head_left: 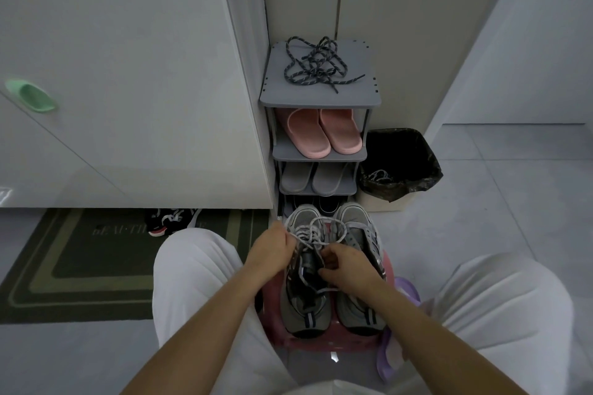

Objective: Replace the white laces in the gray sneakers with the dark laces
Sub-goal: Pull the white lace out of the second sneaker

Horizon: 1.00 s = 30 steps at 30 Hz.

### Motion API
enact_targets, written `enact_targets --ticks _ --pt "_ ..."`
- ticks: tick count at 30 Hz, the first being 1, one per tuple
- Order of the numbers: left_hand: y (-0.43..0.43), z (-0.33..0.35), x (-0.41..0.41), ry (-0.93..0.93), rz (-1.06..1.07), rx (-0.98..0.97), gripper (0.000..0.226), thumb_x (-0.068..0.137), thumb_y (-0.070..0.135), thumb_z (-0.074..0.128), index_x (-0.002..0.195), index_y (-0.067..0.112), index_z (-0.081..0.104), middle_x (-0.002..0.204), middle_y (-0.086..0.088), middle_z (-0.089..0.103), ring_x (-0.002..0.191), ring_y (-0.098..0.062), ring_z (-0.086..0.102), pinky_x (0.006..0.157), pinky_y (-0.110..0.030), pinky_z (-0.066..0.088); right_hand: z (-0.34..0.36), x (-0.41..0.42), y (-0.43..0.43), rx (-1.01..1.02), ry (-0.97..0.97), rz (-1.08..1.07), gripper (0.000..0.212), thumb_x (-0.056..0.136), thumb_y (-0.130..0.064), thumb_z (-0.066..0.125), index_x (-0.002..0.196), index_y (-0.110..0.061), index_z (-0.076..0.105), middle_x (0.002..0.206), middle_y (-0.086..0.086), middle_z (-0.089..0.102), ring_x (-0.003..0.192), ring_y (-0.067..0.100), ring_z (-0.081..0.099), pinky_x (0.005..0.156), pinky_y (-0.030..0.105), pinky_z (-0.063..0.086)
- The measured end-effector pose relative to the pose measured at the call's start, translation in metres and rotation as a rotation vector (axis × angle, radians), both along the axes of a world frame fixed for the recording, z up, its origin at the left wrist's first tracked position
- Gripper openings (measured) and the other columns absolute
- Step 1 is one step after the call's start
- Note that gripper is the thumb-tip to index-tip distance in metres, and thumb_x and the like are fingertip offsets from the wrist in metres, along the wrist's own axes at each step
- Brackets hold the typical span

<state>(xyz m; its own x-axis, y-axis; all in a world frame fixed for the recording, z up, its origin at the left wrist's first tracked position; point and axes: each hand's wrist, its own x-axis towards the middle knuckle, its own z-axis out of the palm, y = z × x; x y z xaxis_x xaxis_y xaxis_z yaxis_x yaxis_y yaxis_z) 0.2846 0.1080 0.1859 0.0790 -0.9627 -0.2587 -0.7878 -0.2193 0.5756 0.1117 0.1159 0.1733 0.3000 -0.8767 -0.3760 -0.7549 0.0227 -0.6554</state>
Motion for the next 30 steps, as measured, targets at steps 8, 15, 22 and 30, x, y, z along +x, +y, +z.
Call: enact_targets --ticks 8,15,22,30 --pt "0.015 -0.016 0.003 0.238 0.074 0.094 0.020 0.092 0.031 0.057 0.083 0.014 0.051 0.071 0.008 0.049 0.074 -0.011 0.050 0.067 -0.022 0.037 0.000 -0.003 -0.003 0.036 -0.033 -0.037 0.032 0.079 -0.018 0.069 0.109 -0.011 0.061 0.106 0.003 0.067 0.097 0.015 0.063 0.083 0.022 0.050" --pt "0.015 -0.015 0.005 0.163 0.135 0.060 0.021 0.099 0.021 0.044 0.079 0.014 0.045 0.072 0.001 0.052 0.068 -0.015 0.051 0.061 -0.027 0.038 0.001 -0.003 -0.001 0.049 -0.041 -0.041 0.032 0.080 -0.017 0.069 0.110 -0.010 0.060 0.107 0.004 0.066 0.097 0.015 0.062 0.081 0.019 0.047" --pt "0.002 -0.003 0.008 0.116 -0.007 0.086 0.022 0.100 0.031 0.039 0.084 0.016 0.044 0.076 -0.001 0.061 0.068 -0.014 0.056 0.062 -0.029 0.045 0.001 -0.004 -0.002 0.029 -0.011 -0.022 0.032 0.081 -0.019 0.068 0.109 -0.010 0.059 0.105 0.004 0.065 0.089 0.012 0.058 0.076 0.017 0.043" --pt "0.011 -0.012 0.008 0.101 0.090 0.100 0.025 0.099 0.026 0.042 0.080 0.011 0.045 0.071 0.001 0.052 0.068 -0.015 0.052 0.063 -0.026 0.038 -0.001 -0.003 -0.002 0.041 -0.040 -0.032 0.028 0.079 -0.017 0.068 0.105 -0.010 0.060 0.102 0.004 0.067 0.093 0.016 0.062 0.078 0.020 0.047"
